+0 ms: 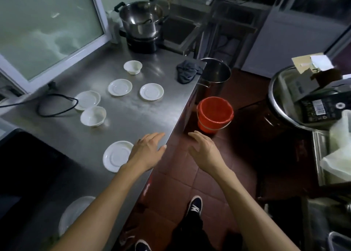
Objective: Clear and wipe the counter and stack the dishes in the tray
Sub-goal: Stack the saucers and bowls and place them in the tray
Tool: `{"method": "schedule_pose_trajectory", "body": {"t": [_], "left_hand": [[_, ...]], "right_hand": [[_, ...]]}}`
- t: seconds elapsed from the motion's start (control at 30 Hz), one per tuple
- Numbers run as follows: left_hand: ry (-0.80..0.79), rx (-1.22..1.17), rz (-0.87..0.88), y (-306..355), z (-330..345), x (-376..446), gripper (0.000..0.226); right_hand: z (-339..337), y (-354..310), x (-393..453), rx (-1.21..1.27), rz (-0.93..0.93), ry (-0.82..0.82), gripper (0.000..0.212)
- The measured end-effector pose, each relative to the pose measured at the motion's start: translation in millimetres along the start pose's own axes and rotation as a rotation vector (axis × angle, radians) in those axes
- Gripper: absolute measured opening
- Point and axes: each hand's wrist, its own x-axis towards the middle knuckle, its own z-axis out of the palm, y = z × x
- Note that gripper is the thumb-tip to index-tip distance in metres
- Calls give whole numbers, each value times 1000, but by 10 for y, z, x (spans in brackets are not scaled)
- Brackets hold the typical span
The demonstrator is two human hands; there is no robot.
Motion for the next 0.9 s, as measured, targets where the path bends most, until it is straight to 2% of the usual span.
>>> {"method": "schedule_pose_trajectory", "body": {"t": [0.13,0.33,0.5,0.67,0.9], "left_hand": [[18,50,-53,240,-27,538,51],[64,84,-117,365,-26,999,48],[102,105,-209,220,-21,1111,48],[127,81,-341,-152,-23,1148,53],[232,-1,-481,-882,-33,1246,55]], "right_hand": [[-170,269,558,44,-76,-66,51],[-389,509,1205,61,-167,-100,35],[-346,551,1578,70,-227,-174,50],[-99,343,1961,68,-269,-282,48],[461,-313,2610,-30,-463,-417,48]]}}
